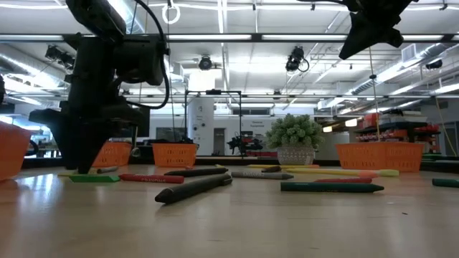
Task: Sort crayons/erasers/pens/pencils in bins
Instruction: Put the yellow eraser into the bottom orange bin
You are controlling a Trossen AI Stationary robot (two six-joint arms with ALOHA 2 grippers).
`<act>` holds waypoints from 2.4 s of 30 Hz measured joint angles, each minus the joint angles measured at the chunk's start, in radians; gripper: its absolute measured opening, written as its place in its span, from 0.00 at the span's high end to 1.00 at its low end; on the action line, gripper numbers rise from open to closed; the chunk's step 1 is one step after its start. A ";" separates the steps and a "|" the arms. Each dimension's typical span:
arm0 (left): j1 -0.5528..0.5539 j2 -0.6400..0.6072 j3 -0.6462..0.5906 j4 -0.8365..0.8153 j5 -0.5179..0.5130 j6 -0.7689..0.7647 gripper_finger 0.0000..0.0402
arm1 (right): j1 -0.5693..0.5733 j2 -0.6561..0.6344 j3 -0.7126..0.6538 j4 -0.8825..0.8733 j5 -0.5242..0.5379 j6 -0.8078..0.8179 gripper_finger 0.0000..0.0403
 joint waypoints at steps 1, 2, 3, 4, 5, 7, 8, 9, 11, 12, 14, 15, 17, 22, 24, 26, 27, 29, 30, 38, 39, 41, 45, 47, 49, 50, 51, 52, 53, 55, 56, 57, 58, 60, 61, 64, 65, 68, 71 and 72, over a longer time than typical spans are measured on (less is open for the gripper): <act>0.000 -0.006 -0.002 0.001 0.002 0.012 0.76 | 0.000 0.000 0.000 0.000 0.001 0.000 0.98; 0.000 -0.009 -0.001 0.004 0.003 0.019 0.77 | 0.000 0.000 0.000 0.000 0.002 0.001 0.98; 0.000 -0.013 0.006 0.004 0.004 0.028 0.78 | 0.000 0.000 0.000 0.000 0.002 0.004 0.98; 0.000 -0.023 0.013 0.001 0.005 0.040 0.78 | 0.000 0.000 0.000 0.000 0.002 0.007 0.98; 0.002 -0.037 0.022 -0.007 0.007 0.059 0.78 | 0.000 0.000 0.000 0.000 0.002 0.009 0.98; 0.003 -0.054 0.045 -0.014 0.008 0.092 0.78 | 0.000 0.000 0.000 0.000 0.002 0.010 0.98; 0.003 -0.060 0.060 -0.018 0.008 0.104 0.78 | 0.000 0.000 0.000 0.000 0.002 0.010 0.98; 0.003 -0.070 0.075 -0.031 0.008 0.119 0.77 | 0.000 0.000 0.000 0.000 0.002 0.010 0.98; 0.003 -0.084 0.113 -0.058 0.008 0.144 0.76 | 0.000 0.000 0.000 0.000 0.002 0.010 0.98; 0.003 -0.088 0.132 -0.075 0.008 0.156 0.76 | 0.000 0.000 0.000 0.000 0.002 0.010 0.98; -0.001 -0.092 0.169 -0.115 0.009 0.195 0.76 | 0.000 0.000 0.000 0.000 0.002 0.009 0.98; -0.006 -0.092 0.189 -0.124 0.009 0.223 0.76 | 0.000 0.000 0.000 0.000 0.002 0.008 0.98; -0.024 -0.092 0.230 -0.151 0.009 0.297 0.77 | 0.000 0.000 0.000 0.000 0.002 0.006 0.98; -0.100 -0.092 0.312 -0.254 0.012 0.440 0.78 | 0.000 0.000 0.000 0.000 -0.009 0.011 0.98; -0.142 -0.095 0.336 -0.328 0.012 0.486 0.78 | 0.000 0.000 0.000 0.000 -0.025 0.014 0.98; -0.194 -0.110 0.345 -0.399 0.008 0.513 0.77 | 0.000 0.000 0.000 0.000 -0.035 0.016 0.98; -0.222 -0.118 0.345 -0.418 0.007 0.516 0.77 | 0.000 0.000 0.000 0.000 -0.036 0.016 0.98; -0.284 -0.143 0.331 -0.438 0.004 0.502 0.77 | 0.000 0.000 0.000 -0.001 -0.036 0.014 0.98; -0.314 -0.160 0.323 -0.444 0.004 0.479 0.77 | 0.000 0.000 0.000 0.000 -0.036 0.014 0.98; -0.514 -0.254 0.306 -0.430 -0.111 0.201 0.79 | 0.000 0.000 0.000 0.000 -0.011 0.011 0.98; -0.532 -0.252 0.306 -0.421 -0.117 0.175 0.78 | 0.000 0.000 0.000 0.000 -0.003 0.011 0.98; -0.572 -0.246 0.305 -0.399 -0.120 0.139 0.78 | 0.000 0.000 0.000 -0.001 0.016 0.011 0.98; -0.646 -0.225 0.273 -0.367 -0.122 0.042 0.79 | 0.000 0.000 0.000 -0.001 0.028 0.011 0.98; -0.684 -0.224 0.247 -0.373 -0.123 -0.032 0.79 | 0.001 0.000 0.000 0.000 0.028 0.011 0.98; -0.717 -0.222 0.216 -0.347 -0.119 -0.099 0.79 | 0.001 0.000 0.000 -0.001 0.025 0.014 0.98; -0.730 -0.221 0.203 -0.337 -0.115 -0.125 0.78 | 0.001 0.000 0.000 -0.001 0.023 0.019 0.98; -0.743 -0.221 0.193 -0.321 -0.115 -0.144 0.78 | 0.001 0.000 0.000 -0.001 0.021 0.023 0.98; -0.753 -0.221 0.183 -0.295 -0.114 -0.156 0.78 | 0.001 0.000 0.000 0.000 0.020 0.027 0.98; -0.760 -0.221 0.172 -0.263 -0.115 -0.166 0.78 | 0.001 0.000 0.000 -0.001 0.021 0.028 0.98; -0.764 -0.221 0.144 -0.199 -0.115 -0.171 0.79 | 0.001 0.000 0.000 -0.001 0.021 0.029 0.98; -0.762 -0.221 0.129 -0.165 -0.115 -0.172 0.79 | 0.001 0.000 0.000 -0.001 0.022 0.030 0.98; -0.755 -0.221 0.115 -0.133 -0.115 -0.175 0.80 | 0.001 0.000 0.000 -0.001 0.025 0.031 0.98; -0.746 -0.221 0.101 -0.103 -0.115 -0.181 0.80 | 0.001 0.000 0.000 0.000 0.026 0.031 0.98; -0.725 -0.221 0.071 -0.044 -0.115 -0.196 0.80 | 0.001 0.000 0.000 0.000 0.026 0.034 0.98; -0.717 -0.221 0.060 -0.023 -0.115 -0.197 0.80 | 0.001 0.000 0.000 0.000 0.026 0.042 0.98; -0.701 -0.221 0.038 -0.004 -0.115 -0.196 0.79 | 0.001 0.000 0.000 0.000 0.028 0.068 0.98; -0.699 -0.221 0.027 -0.005 -0.115 -0.196 0.79 | 0.001 0.000 0.000 0.000 0.028 0.075 0.98; -0.696 -0.221 -0.007 0.007 -0.092 -0.197 0.79 | 0.001 0.000 0.000 0.000 0.028 0.079 0.98; -0.692 -0.221 -0.039 0.036 -0.065 -0.197 0.80 | 0.001 0.000 0.000 0.000 0.028 0.080 0.98; -0.688 -0.221 -0.047 0.046 -0.062 -0.197 0.80 | 0.001 0.000 0.000 0.000 0.028 0.080 0.98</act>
